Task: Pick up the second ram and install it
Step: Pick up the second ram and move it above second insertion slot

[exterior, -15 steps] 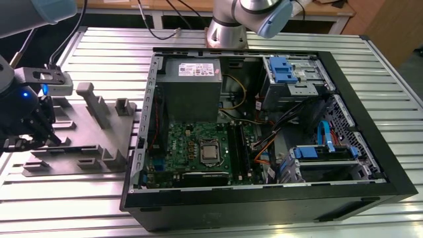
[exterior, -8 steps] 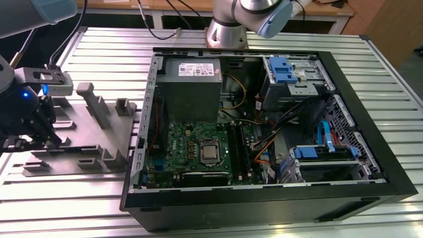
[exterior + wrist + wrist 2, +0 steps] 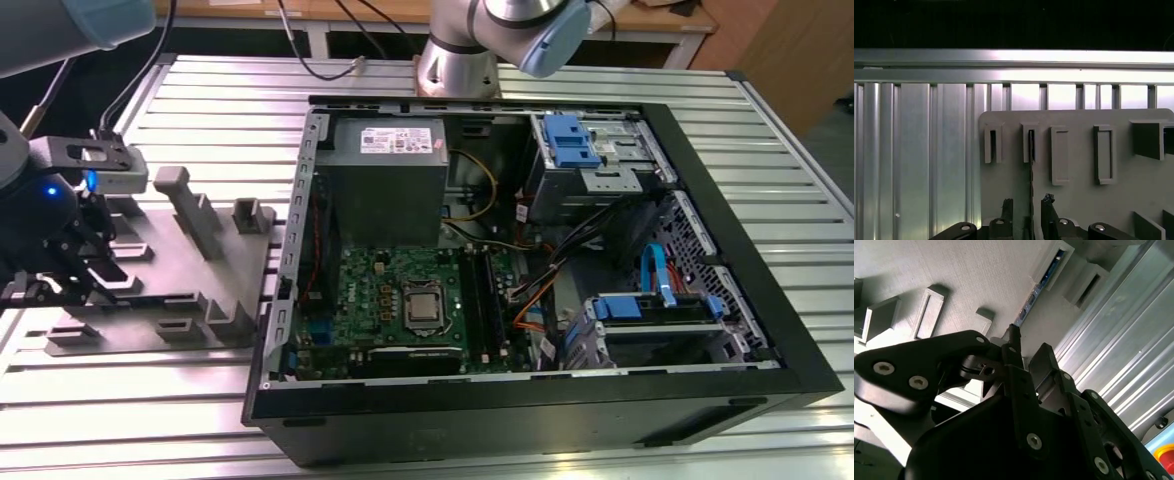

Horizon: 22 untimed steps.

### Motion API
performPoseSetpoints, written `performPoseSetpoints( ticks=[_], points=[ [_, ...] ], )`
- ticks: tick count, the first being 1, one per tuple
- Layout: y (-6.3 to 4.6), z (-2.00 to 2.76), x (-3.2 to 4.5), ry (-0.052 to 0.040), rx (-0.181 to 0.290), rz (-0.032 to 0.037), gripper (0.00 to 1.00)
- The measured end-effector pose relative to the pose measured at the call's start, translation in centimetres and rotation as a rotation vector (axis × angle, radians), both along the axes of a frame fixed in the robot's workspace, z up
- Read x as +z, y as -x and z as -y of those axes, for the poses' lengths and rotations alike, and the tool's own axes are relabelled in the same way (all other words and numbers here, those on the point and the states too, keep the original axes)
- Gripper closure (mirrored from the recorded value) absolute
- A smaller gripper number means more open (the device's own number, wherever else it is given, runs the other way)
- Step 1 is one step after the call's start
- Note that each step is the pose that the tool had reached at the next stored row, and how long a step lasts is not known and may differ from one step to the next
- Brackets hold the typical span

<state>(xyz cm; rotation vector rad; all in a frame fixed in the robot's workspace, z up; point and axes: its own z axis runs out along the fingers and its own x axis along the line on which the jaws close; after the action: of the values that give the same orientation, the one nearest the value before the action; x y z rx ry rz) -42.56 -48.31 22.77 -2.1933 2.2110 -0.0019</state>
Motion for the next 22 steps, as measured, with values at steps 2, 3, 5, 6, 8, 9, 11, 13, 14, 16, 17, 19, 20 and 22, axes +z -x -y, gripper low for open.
performPoseSetpoints(
  ticks=[2,3,5,6,8,9,11,13,14,16,17,19,20,22],
  points=[
    [0.0,0.00,-0.33,-0.0012,0.000,-0.0002,0.64],
    [0.0,-0.01,-0.50,-0.0021,0.000,-0.0003,0.64],
    [0.0,0.00,-0.86,-0.0030,0.000,-0.0002,0.64],
    [0.0,0.00,-1.04,-0.0030,0.000,-0.0003,0.64],
    [0.0,-0.01,-1.33,-0.0031,0.000,-0.0003,0.64],
    [0.0,-0.02,-1.45,-0.0033,0.000,-0.0003,0.64],
    [0.0,-0.06,-1.64,-0.0032,0.000,-0.0004,0.64],
    [0.1,-0.14,-1.92,-0.0033,0.000,-0.0003,0.64],
    [0.1,-0.22,-2.04,-0.0033,0.000,-0.0003,0.64],
    [0.2,-0.39,-2.19,-0.0033,0.000,-0.0004,0.64],
    [0.2,-0.41,-2.29,-0.0034,0.000,-0.0002,0.64],
    [0.2,-0.42,-2.44,-0.0033,0.000,-0.0003,0.64],
    [0.2,-0.42,-2.44,-0.0032,0.000,-0.0005,0.64],
    [0.2,-0.42,-2.45,-0.0032,0.000,-0.0005,0.64]
  ],
)
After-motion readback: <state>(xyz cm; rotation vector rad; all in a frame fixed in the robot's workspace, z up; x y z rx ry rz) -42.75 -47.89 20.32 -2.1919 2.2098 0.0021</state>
